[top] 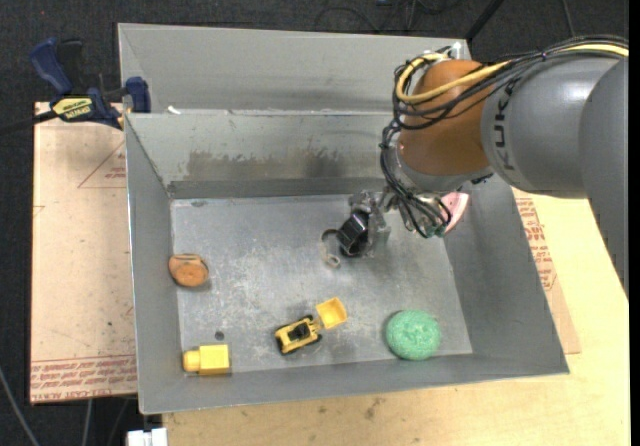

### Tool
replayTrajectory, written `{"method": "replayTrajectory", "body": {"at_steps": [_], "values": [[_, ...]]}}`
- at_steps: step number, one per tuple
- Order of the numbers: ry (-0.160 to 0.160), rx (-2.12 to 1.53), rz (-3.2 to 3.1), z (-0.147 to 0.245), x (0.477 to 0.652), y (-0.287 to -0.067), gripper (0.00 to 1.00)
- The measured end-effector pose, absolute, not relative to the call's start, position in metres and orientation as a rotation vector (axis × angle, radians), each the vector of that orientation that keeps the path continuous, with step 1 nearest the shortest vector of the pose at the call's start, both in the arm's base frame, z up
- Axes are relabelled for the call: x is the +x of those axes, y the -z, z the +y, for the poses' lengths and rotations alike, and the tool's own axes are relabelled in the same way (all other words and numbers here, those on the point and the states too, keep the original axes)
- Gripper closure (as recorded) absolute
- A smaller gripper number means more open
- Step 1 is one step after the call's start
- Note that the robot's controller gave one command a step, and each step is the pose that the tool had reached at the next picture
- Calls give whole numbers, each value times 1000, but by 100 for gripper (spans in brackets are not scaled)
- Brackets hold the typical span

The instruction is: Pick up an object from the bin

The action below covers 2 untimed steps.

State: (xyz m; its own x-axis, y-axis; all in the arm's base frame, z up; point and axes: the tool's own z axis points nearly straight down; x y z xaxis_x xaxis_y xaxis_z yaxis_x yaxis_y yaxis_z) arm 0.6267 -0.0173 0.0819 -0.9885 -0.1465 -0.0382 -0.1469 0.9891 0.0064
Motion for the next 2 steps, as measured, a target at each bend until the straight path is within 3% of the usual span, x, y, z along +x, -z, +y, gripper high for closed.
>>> {"method": "replayTrajectory", "body": {"at_steps": [1, 2], "values": [[-14, -228, 3096, -17, 627, -82, 100], [-2, -372, 3110, 0, 649, -86, 100]]}}
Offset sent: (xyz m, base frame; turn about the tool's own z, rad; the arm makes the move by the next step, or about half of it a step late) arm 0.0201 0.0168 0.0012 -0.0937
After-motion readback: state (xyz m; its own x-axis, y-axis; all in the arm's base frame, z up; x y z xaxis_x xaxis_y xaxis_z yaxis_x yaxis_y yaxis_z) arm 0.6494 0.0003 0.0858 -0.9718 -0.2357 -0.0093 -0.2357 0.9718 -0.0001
